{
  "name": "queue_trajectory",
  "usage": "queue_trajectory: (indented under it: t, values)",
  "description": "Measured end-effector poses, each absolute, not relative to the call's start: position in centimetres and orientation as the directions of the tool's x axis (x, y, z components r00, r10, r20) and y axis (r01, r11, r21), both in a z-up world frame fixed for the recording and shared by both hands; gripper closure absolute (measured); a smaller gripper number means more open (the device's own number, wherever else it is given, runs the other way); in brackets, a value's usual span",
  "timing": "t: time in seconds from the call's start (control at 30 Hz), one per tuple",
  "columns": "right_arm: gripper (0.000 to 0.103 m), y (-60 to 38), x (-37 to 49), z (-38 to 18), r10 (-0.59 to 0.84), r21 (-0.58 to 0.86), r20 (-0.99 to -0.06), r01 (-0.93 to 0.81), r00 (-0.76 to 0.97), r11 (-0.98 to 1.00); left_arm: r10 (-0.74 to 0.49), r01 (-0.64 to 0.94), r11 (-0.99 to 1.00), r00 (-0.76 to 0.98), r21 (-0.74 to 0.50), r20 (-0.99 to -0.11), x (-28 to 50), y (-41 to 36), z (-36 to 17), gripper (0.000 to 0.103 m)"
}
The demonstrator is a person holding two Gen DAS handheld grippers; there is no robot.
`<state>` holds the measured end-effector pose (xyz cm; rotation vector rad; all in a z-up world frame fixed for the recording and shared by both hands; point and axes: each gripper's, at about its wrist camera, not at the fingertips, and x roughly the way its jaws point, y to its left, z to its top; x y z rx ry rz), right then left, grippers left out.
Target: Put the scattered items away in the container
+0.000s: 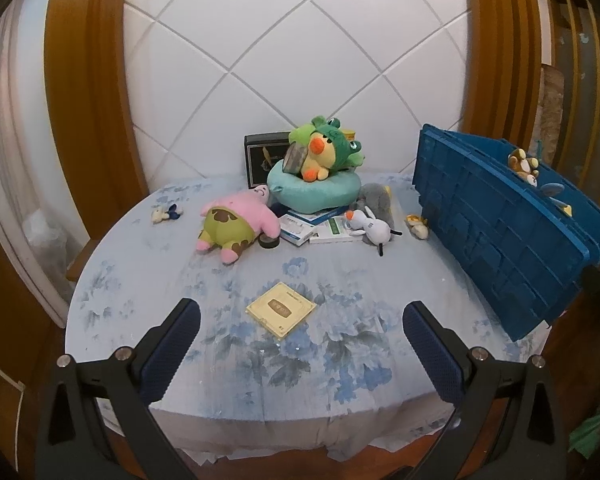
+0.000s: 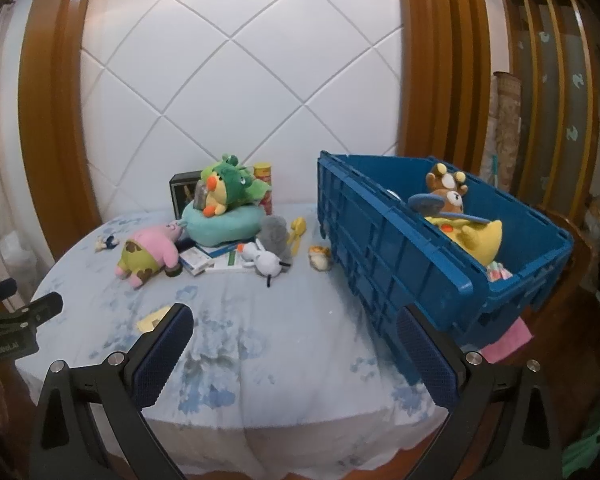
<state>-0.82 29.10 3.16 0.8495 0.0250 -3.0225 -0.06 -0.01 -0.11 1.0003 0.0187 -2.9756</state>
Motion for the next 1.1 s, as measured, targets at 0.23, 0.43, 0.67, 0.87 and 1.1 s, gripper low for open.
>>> queue_trajectory:
  t: [0.23,0.43,0.67,0.87,1.1]
  values:
    - [0.000,29.4,-1.4,3.0,-0.014,-0.009,-0.525,0.023,-0.851,-1.000,-0.015,0.019,-1.000,-0.799,-0.001,-0.601,-0.3,0.0,-0.5,0.000]
    - [0.000,28.9,-1.9,2.7,-0.004,-0.026,-0.531,0.021,-0.847,-0.999,-0.015,0.022,-1.000,-0.788,-0.004,-0.615,-0.9,-0.3,-0.7,0.000]
    - [0.000,28.8,-2.2,2.6,-0.004,-0.021,-0.537,0.018,-0.844,-1.000,-0.014,0.019,-1.000,-0.788,-0.002,-0.615,-1.0,-0.3,-0.9,0.000]
    - [0.000,28.6,-2.4,2.5,-0.006,-0.020,-0.540,0.020,-0.842,-1.000,-0.016,0.022,-1.000,-0.786,-0.002,-0.618,-1.2,-0.5,-1.0,0.000]
    - [0.000,28.3,-2.7,2.5,-0.011,-0.019,-0.540,0.025,-0.841,-0.999,-0.020,0.025,-1.000,-0.785,0.000,-0.620,-1.5,-0.7,-1.0,0.000]
